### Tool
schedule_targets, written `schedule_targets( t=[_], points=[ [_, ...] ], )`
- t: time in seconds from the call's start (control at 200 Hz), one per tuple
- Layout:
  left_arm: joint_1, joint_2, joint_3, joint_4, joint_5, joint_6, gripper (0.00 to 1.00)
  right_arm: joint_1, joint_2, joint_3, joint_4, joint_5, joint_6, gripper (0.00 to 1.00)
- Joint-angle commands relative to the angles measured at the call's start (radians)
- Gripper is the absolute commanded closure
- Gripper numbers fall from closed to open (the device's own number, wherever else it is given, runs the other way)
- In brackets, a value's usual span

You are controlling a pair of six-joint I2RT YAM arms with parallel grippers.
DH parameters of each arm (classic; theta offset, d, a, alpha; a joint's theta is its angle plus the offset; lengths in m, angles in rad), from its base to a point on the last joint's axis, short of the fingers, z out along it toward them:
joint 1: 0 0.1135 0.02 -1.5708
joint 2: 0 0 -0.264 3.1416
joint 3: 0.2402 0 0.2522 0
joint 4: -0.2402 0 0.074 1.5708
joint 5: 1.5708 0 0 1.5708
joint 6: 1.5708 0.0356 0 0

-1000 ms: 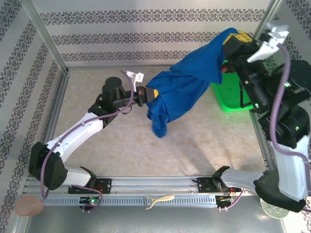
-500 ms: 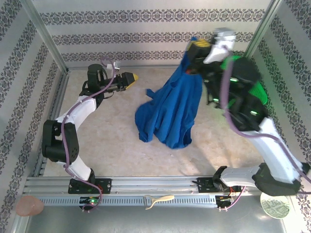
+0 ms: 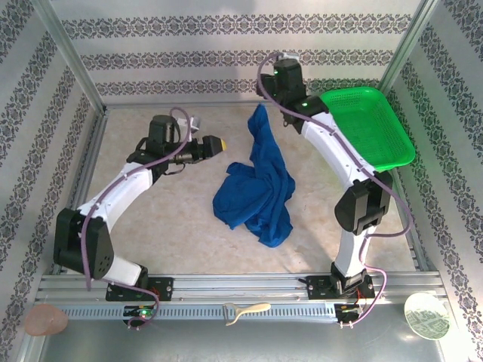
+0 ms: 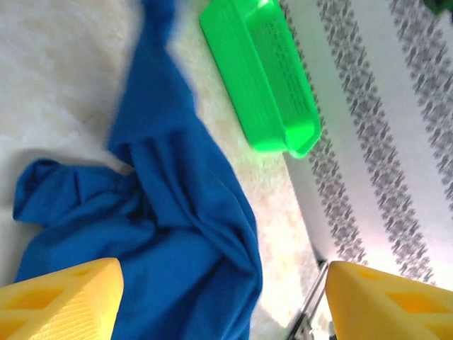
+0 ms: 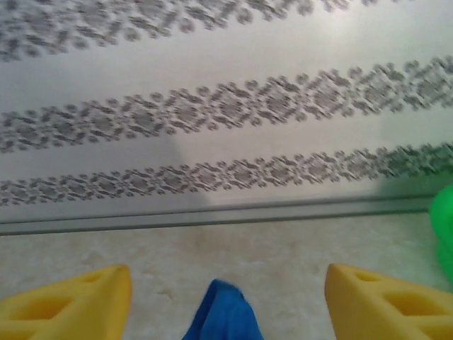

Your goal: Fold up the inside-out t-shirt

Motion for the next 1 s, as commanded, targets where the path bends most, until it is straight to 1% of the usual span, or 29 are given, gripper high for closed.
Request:
schedule_targets(
  t=[0.0, 0.14, 0.245, 0.275, 0.31, 0.315, 0.325, 0.335, 0.43, 0.505, 0.599, 0.674, 0.734, 0.839, 0.919, 0.969, 0.994],
  points=[
    [-0.076, -0.046, -0.045, -0.14, -0.141, 0.098, 0.22, 0.012, -0.168, -0.093, -0.084, -0.087, 0.022, 0.22],
    [-0.226, -0.064, -0.094, -0.199, -0.264, 0.15, 0.2, 0.037, -0.447, -0.504, -0.063, -0.15, 0.102, 0.21],
    [-0.344, -0.05, -0.125, -0.225, -0.388, 0.198, 0.18, 0.08, -0.627, -0.799, -0.072, -0.154, 0.182, 0.18],
    [-0.373, -0.043, -0.134, -0.227, -0.424, 0.212, 0.17, 0.097, -0.668, -0.857, -0.085, -0.157, 0.204, 0.13],
    [-0.402, -0.035, -0.142, -0.226, -0.467, 0.228, 0.16, 0.123, -0.707, -0.918, -0.108, -0.147, 0.227, 0.11],
    [-0.408, -0.033, -0.143, -0.226, -0.473, 0.23, 0.16, 0.128, -0.711, -0.927, -0.111, -0.144, 0.23, 0.1],
    [-0.417, -0.029, -0.145, -0.224, -0.481, 0.233, 0.16, 0.137, -0.724, -0.944, -0.118, -0.139, 0.235, 0.04],
    [-0.425, -0.026, -0.148, -0.222, -0.492, 0.237, 0.15, 0.148, -0.733, -0.96, -0.123, -0.132, 0.24, 0.02],
    [-0.48, 0.013, -0.167, -0.194, -0.55, 0.258, 0.12, 0.22, -0.829, -1.109, -0.156, -0.105, 0.332, 0.02],
    [-0.503, 0.044, -0.181, -0.158, -0.557, 0.263, 0.1, 0.249, -0.903, -1.219, -0.17, -0.12, 0.411, 0.02],
    [-0.523, 0.091, -0.182, -0.121, -0.555, 0.263, 0.08, 0.266, -0.999, -1.354, -0.168, -0.158, 0.507, 0.02],
    [-0.527, 0.127, -0.183, -0.088, -0.543, 0.26, 0.01, 0.272, -1.063, -1.439, -0.156, -0.198, 0.567, 0.02],
    [-0.527, 0.149, -0.186, -0.049, -0.534, 0.255, 0.0, 0.284, -1.096, -1.494, -0.132, -0.23, 0.606, 0.02],
    [-0.527, 0.19, -0.178, -0.009, -0.536, 0.243, 0.0, 0.314, -1.108, -1.544, -0.088, -0.254, 0.653, 0.07],
    [-0.527, 0.218, -0.166, 0.014, -0.536, 0.233, 0.04, 0.334, -1.079, -1.562, -0.024, -0.271, 0.672, 0.11],
    [-0.524, 0.237, -0.157, 0.027, -0.537, 0.229, 0.1, 0.342, -1.042, -1.566, 0.015, -0.284, 0.677, 0.14],
    [-0.523, 0.245, -0.154, 0.033, -0.536, 0.227, 0.16, 0.344, -1.023, -1.569, 0.038, -0.292, 0.678, 0.15]
  ],
)
